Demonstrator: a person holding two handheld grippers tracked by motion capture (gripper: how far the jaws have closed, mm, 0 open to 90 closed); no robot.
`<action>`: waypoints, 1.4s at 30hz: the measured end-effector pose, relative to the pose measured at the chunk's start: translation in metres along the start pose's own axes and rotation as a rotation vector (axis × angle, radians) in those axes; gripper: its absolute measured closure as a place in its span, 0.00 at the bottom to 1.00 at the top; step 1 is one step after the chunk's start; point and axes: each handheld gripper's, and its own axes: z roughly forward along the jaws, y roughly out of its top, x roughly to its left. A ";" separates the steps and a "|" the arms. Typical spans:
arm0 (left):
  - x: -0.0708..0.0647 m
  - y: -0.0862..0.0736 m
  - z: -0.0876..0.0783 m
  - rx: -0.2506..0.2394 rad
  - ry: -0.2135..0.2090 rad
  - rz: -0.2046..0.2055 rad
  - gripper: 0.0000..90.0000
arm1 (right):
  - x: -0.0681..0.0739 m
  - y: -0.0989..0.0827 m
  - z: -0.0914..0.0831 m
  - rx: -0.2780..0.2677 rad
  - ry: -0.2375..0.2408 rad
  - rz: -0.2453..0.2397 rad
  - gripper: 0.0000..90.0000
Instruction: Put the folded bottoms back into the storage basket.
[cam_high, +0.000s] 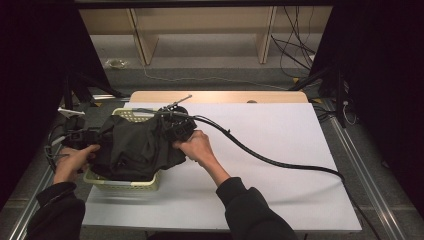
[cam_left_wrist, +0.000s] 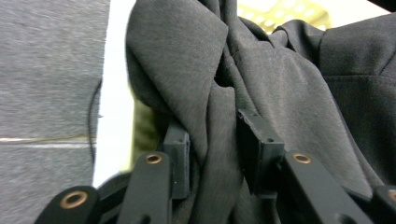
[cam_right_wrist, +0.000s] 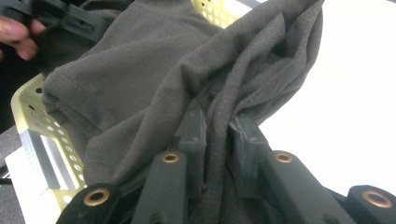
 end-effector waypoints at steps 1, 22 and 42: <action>0.000 0.000 -0.002 0.008 0.012 0.008 0.74 | 0.000 0.000 0.000 0.001 0.000 0.001 0.85; -0.007 -0.006 0.004 0.053 0.072 0.026 0.74 | 0.000 -0.002 -0.001 0.008 -0.002 -0.012 0.85; 0.000 -0.014 0.014 0.121 0.034 0.041 0.96 | -0.001 -0.002 -0.003 -0.001 -0.005 -0.008 0.85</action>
